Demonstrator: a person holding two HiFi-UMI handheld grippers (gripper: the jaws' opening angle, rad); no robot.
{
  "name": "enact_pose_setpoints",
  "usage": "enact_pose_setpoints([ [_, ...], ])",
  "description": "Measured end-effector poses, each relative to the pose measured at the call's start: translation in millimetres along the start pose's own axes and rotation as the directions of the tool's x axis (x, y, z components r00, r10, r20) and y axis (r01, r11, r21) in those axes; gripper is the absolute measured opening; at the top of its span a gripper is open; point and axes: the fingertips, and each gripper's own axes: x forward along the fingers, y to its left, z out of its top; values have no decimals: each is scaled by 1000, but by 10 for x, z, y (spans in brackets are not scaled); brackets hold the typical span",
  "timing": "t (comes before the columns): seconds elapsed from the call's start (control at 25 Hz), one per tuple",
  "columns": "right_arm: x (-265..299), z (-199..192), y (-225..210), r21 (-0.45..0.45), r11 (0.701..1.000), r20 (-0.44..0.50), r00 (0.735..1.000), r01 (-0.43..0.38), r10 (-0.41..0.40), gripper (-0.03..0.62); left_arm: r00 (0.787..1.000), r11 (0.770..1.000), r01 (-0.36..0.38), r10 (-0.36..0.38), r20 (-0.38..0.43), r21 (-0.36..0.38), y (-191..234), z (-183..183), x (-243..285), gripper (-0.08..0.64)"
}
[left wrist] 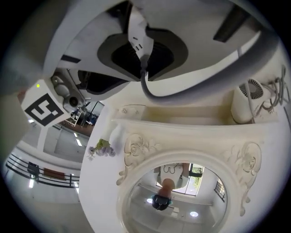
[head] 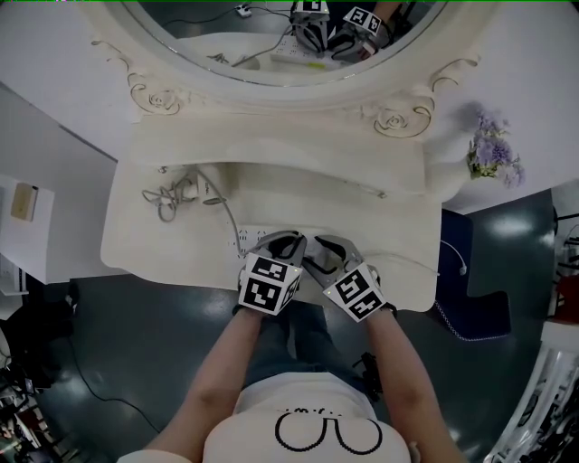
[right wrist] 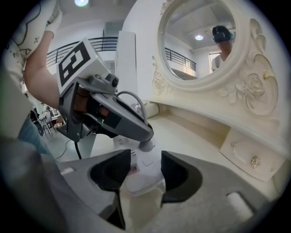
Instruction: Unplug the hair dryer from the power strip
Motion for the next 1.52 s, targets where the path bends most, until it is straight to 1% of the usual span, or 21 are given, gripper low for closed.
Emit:
enact_pose_setpoints([
  [0.04, -2, -2, 2, 2, 1000, 3, 1000, 0, 0, 207, 1000, 1000, -1, 1, 0, -4, -1, 5, -4, 49],
  [0.08, -4, -3, 4, 3, 1000, 4, 1000, -2, 2, 207, 1000, 1000, -10, 10, -5, 20, -6, 0, -5, 48],
  [0.12, -6, -5, 2, 3, 1000, 4, 1000, -4, 4, 207, 1000, 997, -25, 26, -11, 70, -12, -13, -3, 47],
  [0.2, -8, -3, -10, 2, 1000, 2, 1000, -9, 9, 207, 998, 981, -53, 57, -18, 186, -25, -40, 3, 44],
  [0.28, -1, 0, -8, -1, 1000, 2, 1000, -11, 11, 207, 998, 970, -56, 62, -17, 238, -28, -57, 1, 44],
  [0.36, 7, -4, -1, -6, 1000, 1, 1000, -12, 12, 207, 999, 979, -29, 33, -18, 200, -12, -57, -3, 44],
  [0.44, 7, -12, -4, -8, 1000, -2, 1000, -17, 17, 207, 1000, 995, 15, -13, -15, 99, -6, -15, 8, 45],
  [0.52, 10, -9, -3, -8, 1000, -5, 1000, -20, 20, 207, 999, 999, 32, -31, -19, 33, 7, 32, 20, 46],
  [0.6, 13, -5, -3, -5, 1000, -5, 1000, -18, 18, 207, 999, 998, 17, -15, -35, 55, 21, 36, 27, 44],
  [0.76, 9, -6, -24, -8, 1000, -2, 1000, -19, 19, 207, 999, 981, -17, 26, -45, 195, -19, -24, -3, 43],
  [0.88, 22, -1, 2, -23, 999, -9, 999, -41, 41, 207, 999, 975, -16, 24, -36, 223, -25, -68, -62, 43],
  [0.96, 26, 1, 16, -27, 998, -14, 999, -50, 50, 207, 1000, 984, 8, -3, -29, 179, -5, -63, -68, 43],
  [1.04, 29, 5, 21, -21, 999, -10, 999, -43, 43, 207, 999, 998, 34, -33, -11, 55, 27, 0, -57, 44],
  [1.08, 31, 6, 21, -16, 999, -7, 999, -38, 38, 207, 999, 999, 39, -39, -4, -6, 43, 33, -51, 44],
  [1.12, 32, 7, 20, -14, 999, -4, 999, -34, 34, 207, 999, 998, 37, -37, -2, -43, 54, 55, -47, 44],
  [1.16, 31, 7, 18, -13, 999, -3, 999, -33, 32, 207, 1000, 998, 30, -30, -4, -53, 56, 65, -42, 44],
  [1.24, 32, 9, 11, -15, 999, -2, 999, -34, 34, 207, 1000, 1000, 11, -11, -15, -13, 46, 59, -35, 44],
  [1.32, 38, 12, 7, -16, 999, -1, 999, -35, 35, 207, 999, 995, -16, 19, -30, 101, 27, 25, -43, 43],
  [1.4, 34, 10, 3, -15, 999, 1, 999, -35, 35, 207, 999, 977, -30, 37, -27, 209, -29, 0, -74, 43],
  [1.44, 31, 8, -1, -15, 999, 2, 999, -34, 34, 207, 1000, 973, -25, 29, -11, 229, -64, 20, -101, 42],
  [1.52, 33, 9, -4, -14, 999, 1, 999, -33, 33, 207, 1000, 977, -8, 2, 25, 213, -103, 104, -163, 43],
])
